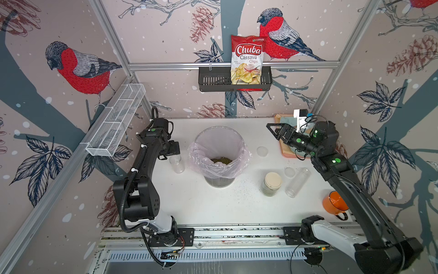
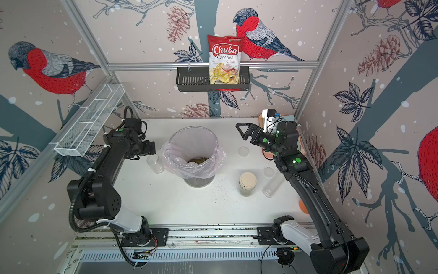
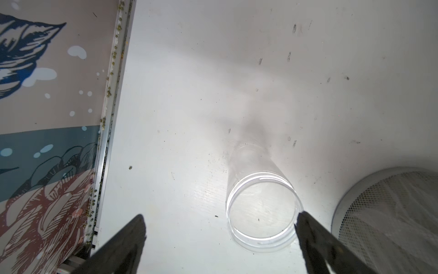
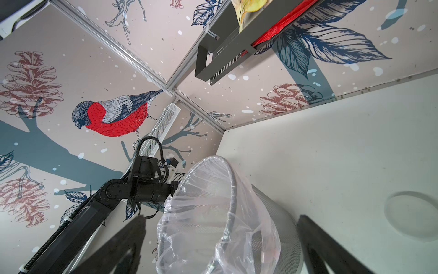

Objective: Empty moldy mung beans from jars
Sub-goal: Place the jar at the center of the board, then pick up the jar from the center of the board.

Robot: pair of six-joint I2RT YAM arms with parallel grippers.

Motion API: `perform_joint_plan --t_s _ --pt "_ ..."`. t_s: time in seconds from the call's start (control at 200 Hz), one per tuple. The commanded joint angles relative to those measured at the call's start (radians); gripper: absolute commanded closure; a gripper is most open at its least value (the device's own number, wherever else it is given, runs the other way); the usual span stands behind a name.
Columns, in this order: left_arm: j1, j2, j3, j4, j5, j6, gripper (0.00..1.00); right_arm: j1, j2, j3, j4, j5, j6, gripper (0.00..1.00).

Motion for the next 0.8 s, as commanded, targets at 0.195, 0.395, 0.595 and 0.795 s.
perform_joint_plan --t_s 0.195,0.395,0.595,0.795 --pt "0.001 -0.183 0.147 -0.075 -0.065 -0.025 0.04 -0.001 0.016 0.071 -0.092 0.092 -0.050 0.01" --pt "0.001 -0.445 0.068 0.185 0.026 -0.052 0.04 -0.004 0.027 0.126 -0.160 0.238 -0.055 0.01" --pt "0.001 -0.567 -0.057 0.444 0.101 -0.138 0.04 -0.069 0.121 0.250 -0.305 0.235 -0.020 0.01" --pt "0.001 -0.568 -0.110 0.616 0.208 -0.221 0.04 -0.068 0.059 0.298 -0.323 0.360 -0.128 0.01"
